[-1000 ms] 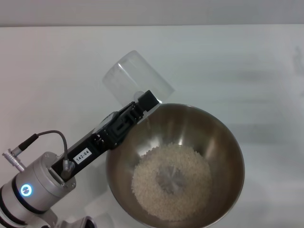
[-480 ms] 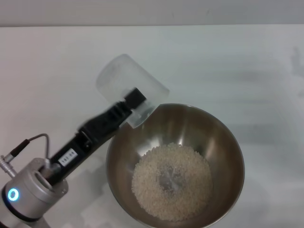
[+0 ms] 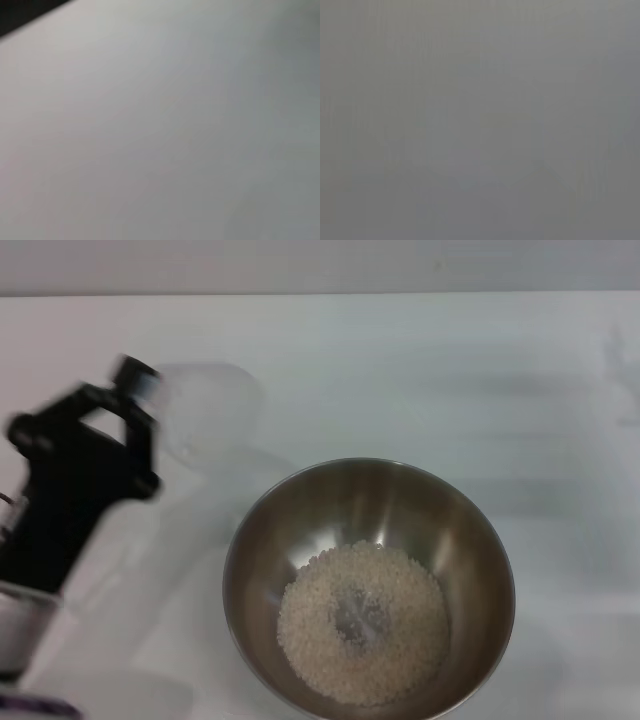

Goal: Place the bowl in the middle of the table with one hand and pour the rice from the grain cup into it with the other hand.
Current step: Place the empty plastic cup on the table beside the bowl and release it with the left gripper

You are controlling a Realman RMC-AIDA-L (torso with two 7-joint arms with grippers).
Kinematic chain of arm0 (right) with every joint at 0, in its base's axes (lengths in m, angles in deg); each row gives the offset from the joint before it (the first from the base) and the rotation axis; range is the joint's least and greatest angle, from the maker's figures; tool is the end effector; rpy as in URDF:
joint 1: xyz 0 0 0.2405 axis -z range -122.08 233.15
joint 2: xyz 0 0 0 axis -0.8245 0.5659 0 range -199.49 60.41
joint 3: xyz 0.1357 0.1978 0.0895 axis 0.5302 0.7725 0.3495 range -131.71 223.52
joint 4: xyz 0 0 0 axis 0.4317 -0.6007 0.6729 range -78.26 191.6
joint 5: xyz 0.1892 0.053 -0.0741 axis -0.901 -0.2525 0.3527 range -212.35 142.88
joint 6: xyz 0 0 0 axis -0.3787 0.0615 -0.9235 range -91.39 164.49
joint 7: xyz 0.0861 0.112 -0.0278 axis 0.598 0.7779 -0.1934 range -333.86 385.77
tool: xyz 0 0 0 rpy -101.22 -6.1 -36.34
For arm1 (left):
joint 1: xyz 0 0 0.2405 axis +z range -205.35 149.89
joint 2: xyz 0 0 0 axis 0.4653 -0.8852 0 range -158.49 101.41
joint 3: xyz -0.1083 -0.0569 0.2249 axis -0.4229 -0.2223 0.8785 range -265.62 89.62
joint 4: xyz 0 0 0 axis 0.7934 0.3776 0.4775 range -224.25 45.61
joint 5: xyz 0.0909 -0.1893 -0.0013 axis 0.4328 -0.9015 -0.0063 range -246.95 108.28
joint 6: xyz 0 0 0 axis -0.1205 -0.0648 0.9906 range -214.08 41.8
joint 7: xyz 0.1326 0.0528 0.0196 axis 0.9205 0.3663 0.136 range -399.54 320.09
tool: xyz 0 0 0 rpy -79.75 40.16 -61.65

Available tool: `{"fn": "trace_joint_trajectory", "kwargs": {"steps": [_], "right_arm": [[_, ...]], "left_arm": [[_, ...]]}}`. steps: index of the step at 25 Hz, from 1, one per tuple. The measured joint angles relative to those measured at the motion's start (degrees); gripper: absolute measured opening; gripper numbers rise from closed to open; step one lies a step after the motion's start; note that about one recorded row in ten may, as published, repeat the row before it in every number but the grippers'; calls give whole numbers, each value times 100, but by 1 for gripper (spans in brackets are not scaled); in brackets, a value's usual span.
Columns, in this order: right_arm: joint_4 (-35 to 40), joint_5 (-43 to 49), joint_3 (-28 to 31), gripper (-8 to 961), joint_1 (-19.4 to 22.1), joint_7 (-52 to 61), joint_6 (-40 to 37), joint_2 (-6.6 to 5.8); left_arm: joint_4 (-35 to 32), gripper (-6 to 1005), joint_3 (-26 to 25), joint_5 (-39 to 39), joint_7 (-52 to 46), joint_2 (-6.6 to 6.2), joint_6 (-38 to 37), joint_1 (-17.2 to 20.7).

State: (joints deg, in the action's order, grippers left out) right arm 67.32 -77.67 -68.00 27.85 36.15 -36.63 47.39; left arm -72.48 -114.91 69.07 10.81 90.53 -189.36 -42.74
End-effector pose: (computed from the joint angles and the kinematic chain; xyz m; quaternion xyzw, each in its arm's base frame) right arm 0.3139 0.3580 0.0449 -0.6044 0.1952 0.3803 0.6723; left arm -0.2506 0.2242 -0.0329 -0.6487 0.3043 -0.2425 0.6540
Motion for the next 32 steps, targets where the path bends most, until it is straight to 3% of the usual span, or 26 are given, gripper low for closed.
{"fn": "trace_joint_trajectory", "kwargs": {"steps": [3, 6, 12, 22, 32], "right_arm": [[48, 17, 3, 420, -16, 46, 65, 32], [113, 30, -24, 420, 14, 75, 45, 86], [213, 39, -47, 420, 46, 78, 31, 140], [245, 47, -15, 420, -23, 120, 22, 129], [245, 49, -6, 420, -65, 146, -127, 82]], "left_arm": [[28, 39, -599, -43, -1483, -8, 337, 76], [70, 39, -1200, -120, -2782, 8, 1137, 105], [225, 40, -1357, -823, -4088, 12, 2570, 58], [317, 41, -1355, -1043, -4425, 11, 3735, -55], [320, 43, -1352, -1069, -4404, 11, 4020, -106]]}}
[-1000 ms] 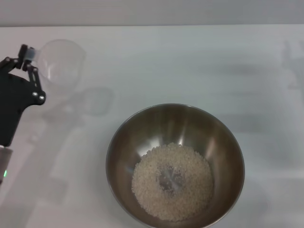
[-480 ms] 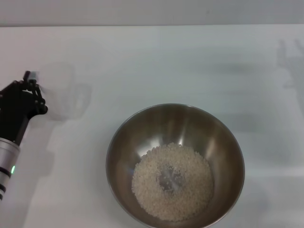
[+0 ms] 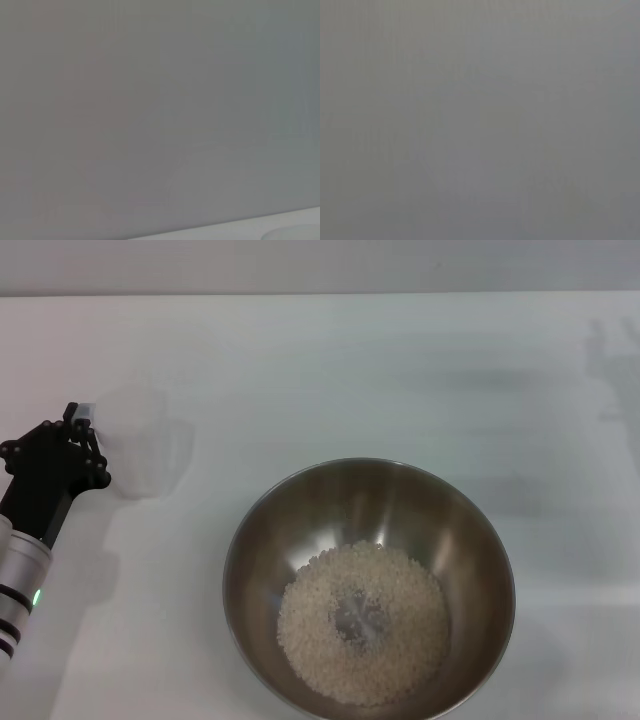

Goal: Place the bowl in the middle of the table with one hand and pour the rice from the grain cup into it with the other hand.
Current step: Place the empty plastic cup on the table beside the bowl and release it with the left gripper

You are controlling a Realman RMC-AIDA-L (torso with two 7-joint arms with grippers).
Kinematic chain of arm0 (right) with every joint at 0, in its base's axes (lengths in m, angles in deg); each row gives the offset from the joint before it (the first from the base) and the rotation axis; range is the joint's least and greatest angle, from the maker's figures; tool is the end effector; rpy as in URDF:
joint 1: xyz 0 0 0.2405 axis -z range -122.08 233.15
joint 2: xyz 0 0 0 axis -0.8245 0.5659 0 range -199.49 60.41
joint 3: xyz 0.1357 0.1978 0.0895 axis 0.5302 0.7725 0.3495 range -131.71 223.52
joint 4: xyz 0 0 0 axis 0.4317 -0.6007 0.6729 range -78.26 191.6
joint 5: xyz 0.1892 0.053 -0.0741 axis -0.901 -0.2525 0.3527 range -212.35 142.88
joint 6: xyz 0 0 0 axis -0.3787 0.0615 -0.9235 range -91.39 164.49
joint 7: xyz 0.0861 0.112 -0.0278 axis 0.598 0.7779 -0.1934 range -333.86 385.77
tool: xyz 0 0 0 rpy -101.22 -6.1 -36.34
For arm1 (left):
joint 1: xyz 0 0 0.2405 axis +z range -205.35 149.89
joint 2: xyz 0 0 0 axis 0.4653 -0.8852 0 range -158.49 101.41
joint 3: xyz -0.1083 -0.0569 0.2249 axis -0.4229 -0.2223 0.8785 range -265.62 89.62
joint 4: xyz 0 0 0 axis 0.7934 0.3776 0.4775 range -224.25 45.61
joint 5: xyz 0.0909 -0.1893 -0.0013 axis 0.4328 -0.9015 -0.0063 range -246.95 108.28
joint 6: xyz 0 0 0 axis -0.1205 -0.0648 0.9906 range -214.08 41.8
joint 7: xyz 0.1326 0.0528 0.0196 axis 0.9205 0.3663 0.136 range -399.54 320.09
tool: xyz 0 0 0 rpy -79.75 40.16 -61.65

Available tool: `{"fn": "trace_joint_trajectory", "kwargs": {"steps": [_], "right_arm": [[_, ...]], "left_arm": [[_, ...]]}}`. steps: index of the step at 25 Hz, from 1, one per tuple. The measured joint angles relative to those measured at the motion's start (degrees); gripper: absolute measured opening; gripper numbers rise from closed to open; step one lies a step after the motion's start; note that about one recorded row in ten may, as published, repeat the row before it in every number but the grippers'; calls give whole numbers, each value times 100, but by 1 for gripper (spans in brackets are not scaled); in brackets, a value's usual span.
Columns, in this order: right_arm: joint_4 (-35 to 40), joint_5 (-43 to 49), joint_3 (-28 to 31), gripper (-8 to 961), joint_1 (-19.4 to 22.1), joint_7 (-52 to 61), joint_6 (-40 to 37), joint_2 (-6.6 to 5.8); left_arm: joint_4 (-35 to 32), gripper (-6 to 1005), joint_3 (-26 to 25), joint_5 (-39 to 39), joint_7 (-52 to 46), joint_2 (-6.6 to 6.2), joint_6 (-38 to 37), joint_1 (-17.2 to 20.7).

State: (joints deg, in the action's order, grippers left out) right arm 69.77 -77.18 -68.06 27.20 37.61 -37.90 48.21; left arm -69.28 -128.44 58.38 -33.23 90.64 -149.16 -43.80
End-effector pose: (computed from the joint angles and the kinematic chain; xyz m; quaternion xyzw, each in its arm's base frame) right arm 0.2933 0.3634 0.0390 -0.5994 0.1909 0.4215 0.6531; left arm -0.3286 0.2886 -0.0516 -0.7317 -0.2123 -0.2373 0.6027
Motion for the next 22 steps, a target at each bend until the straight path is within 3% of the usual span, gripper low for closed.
{"fn": "trace_joint_trajectory", "kwargs": {"steps": [9, 14, 22], "right_arm": [[-18, 0, 0, 420, 37, 96, -1, -34], [-35, 0, 0, 420, 48, 140, -2, -49], [-35, 0, -6, 420, 48, 153, -17, -51]], "left_arm": [[0, 44, 42, -2, 32, 0, 81, -16], [-7, 155, 55, 21, 23, 0, 123, 24], [-65, 186, 113, 30, -19, -10, 134, 59]]}}
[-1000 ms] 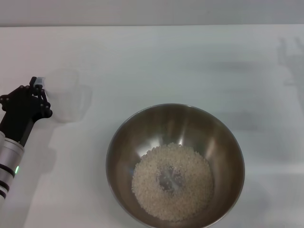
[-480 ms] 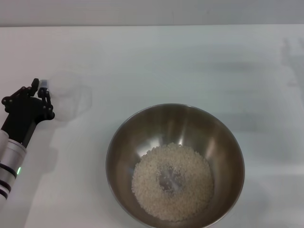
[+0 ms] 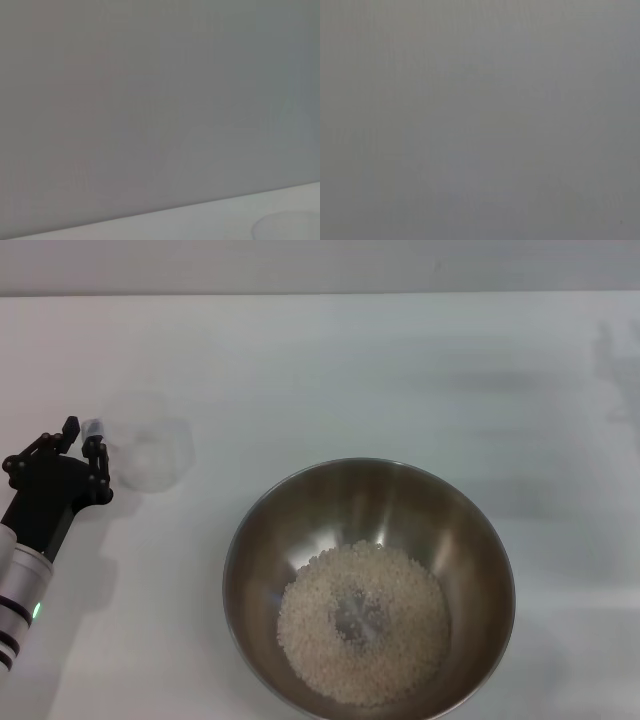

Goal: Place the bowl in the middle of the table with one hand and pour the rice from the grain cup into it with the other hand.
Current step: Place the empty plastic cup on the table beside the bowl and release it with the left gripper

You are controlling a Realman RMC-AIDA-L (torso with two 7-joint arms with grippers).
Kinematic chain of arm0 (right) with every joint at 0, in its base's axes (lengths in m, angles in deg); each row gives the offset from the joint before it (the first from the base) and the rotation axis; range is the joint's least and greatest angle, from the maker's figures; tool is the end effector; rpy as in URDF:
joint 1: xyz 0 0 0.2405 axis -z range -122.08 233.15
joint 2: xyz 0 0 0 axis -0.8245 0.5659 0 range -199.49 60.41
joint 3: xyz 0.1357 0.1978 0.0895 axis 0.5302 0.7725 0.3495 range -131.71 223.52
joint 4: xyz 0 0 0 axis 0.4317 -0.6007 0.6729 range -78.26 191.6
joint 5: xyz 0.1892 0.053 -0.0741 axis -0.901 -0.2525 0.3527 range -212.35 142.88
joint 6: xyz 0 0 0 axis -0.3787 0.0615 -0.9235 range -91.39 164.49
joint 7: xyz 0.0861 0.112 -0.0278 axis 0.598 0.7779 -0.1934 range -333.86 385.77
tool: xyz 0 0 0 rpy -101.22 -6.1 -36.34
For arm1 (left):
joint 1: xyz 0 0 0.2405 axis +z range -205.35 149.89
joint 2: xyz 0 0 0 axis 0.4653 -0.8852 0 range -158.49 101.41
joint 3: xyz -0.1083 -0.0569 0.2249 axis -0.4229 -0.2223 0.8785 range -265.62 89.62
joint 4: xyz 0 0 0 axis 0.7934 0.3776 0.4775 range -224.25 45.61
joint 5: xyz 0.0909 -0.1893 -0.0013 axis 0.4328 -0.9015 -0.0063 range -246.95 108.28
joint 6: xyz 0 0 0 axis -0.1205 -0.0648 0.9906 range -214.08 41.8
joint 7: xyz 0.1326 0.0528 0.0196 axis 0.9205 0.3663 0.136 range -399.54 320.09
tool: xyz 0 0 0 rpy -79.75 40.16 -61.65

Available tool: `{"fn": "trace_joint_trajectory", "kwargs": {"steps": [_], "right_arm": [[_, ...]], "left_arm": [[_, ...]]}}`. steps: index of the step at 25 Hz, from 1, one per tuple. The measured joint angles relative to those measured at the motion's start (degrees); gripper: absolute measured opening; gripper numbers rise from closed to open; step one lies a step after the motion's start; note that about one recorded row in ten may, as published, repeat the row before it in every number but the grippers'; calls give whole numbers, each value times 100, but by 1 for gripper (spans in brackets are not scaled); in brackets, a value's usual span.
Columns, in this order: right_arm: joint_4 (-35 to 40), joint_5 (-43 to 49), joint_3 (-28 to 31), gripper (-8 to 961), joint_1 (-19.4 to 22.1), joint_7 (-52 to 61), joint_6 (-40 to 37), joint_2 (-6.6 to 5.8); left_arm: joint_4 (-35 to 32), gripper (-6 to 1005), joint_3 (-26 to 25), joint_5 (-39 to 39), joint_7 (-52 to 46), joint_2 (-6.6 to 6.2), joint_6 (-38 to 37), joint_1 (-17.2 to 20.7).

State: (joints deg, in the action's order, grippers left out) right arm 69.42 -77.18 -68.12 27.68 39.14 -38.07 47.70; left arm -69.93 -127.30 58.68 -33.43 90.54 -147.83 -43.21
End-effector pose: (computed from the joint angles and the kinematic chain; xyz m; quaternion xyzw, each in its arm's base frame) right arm 0.2991 0.3610 0.0430 -0.5969 0.1973 0.4237 0.6521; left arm -0.3356 0.2824 -0.0560 -0.7426 -0.2184 -0.2203 0.5936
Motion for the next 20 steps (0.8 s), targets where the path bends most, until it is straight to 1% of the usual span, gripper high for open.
{"fn": "trace_joint_trajectory", "kwargs": {"steps": [10, 13, 16, 20], "right_arm": [[-9, -1, 5, 420, -11, 75, 0, -9], [-10, -1, 6, 420, -21, 75, 2, -9], [-10, -1, 6, 420, -31, 75, 11, -11], [-15, -1, 6, 420, -66, 46, 74, -21]], "left_arm": [[-107, 311, 42, 13, -105, -21, 46, 34], [-255, 358, 98, 16, -285, -29, 7, 66], [-282, 358, 100, 16, -309, -33, -26, 96], [-300, 358, 136, 14, -322, -39, -301, 264]]}}
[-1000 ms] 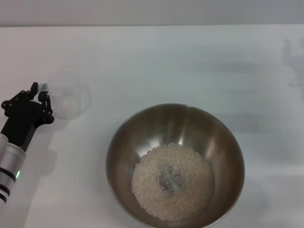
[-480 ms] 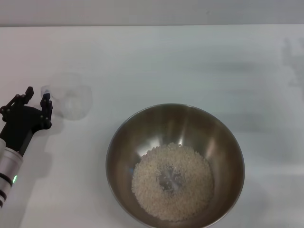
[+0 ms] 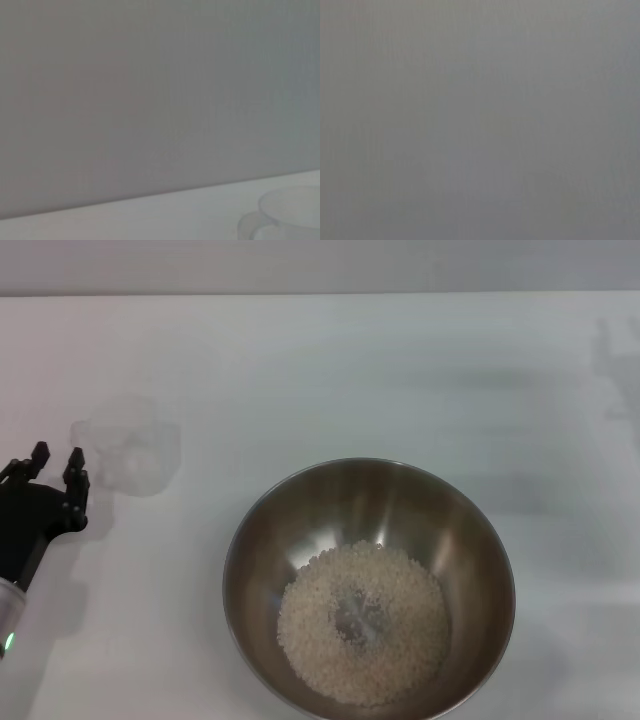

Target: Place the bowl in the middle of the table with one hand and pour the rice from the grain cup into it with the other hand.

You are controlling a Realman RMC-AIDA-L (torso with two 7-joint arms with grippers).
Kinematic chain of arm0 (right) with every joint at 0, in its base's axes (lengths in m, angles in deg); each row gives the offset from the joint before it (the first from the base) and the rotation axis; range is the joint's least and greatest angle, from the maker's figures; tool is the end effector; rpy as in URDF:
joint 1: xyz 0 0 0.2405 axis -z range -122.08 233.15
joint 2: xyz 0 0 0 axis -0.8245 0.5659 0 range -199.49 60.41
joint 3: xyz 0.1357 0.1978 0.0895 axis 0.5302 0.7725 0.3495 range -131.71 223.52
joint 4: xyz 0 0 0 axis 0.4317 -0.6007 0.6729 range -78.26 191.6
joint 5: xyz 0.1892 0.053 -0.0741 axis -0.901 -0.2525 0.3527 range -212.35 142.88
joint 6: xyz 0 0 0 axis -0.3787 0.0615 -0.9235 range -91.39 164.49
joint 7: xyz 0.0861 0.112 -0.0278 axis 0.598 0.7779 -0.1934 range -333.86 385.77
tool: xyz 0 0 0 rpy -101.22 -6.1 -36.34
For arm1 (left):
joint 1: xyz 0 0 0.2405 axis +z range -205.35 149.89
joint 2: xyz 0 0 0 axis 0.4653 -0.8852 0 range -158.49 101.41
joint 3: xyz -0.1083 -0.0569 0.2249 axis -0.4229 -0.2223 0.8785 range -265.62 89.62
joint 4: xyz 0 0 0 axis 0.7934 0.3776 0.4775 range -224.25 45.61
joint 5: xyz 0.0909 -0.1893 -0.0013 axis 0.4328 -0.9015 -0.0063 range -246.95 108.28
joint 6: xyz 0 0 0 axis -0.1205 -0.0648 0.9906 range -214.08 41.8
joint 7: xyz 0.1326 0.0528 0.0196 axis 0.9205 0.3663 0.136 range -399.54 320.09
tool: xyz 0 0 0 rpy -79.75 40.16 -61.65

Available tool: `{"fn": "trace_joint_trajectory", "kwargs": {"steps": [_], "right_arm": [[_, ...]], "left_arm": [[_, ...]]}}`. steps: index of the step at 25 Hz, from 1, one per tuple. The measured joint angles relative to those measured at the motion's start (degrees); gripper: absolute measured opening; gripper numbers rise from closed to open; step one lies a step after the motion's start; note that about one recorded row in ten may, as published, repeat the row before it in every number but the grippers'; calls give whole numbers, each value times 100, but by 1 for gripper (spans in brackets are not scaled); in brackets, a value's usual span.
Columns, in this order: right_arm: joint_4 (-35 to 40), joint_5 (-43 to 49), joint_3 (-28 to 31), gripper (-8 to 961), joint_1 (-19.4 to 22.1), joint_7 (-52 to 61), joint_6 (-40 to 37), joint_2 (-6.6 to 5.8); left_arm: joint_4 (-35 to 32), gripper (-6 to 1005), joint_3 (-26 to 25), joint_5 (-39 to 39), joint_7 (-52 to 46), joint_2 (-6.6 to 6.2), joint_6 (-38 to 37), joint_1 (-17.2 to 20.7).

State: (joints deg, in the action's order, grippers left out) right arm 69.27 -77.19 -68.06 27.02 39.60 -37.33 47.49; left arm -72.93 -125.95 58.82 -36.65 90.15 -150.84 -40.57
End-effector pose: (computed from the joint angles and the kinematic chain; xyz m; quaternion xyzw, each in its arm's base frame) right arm 0.2977 0.3652 0.0437 -0.5989 0.2000 0.4241 0.6493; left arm -0.3561 0.2610 -0.0478 -0.7359 -0.2329 -0.2140 0.5987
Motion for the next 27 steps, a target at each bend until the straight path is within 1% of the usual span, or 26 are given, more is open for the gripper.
{"fn": "trace_joint_trajectory", "kwargs": {"steps": [3, 7, 8, 11, 14, 15, 18, 19, 23, 27], "right_arm": [[-8, -16, 5, 420, -45, -23, 50, -4], [-28, -33, 9, 420, -93, -28, 107, -5], [-28, -33, 9, 420, -93, -28, 107, -5], [-42, -22, 2, 420, -99, -29, 118, -2], [-47, -16, -7, 420, -103, -30, 145, 24], [-50, -14, -18, 420, -103, -34, 159, 40], [-58, 120, -107, 420, -110, -52, 258, 95], [-58, 120, -107, 420, -110, -52, 258, 95], [-59, 552, -127, 420, -125, -33, 435, 122], [-63, 761, -121, 420, -158, 29, 576, 120]], "left_arm": [[-11, 358, 76, 0, -84, -7, -235, 101], [-218, 358, 371, -1, -622, -15, -712, 215], [-218, 358, 371, -1, -622, -15, -712, 215], [-223, 358, 387, -3, -912, -15, -1261, 319], [-216, 358, 372, -16, -1037, -15, -1484, 330], [-208, 358, 345, -32, -1161, -14, -1654, 314], [-186, 358, 300, -41, -1258, -12, -1740, 293], [-129, 358, 140, -45, -1387, 7, -1863, 171], [-99, 358, 110, -46, -1363, 14, -2058, 40], [-96, 358, 93, -46, -1360, 14, -2116, -7]]}}
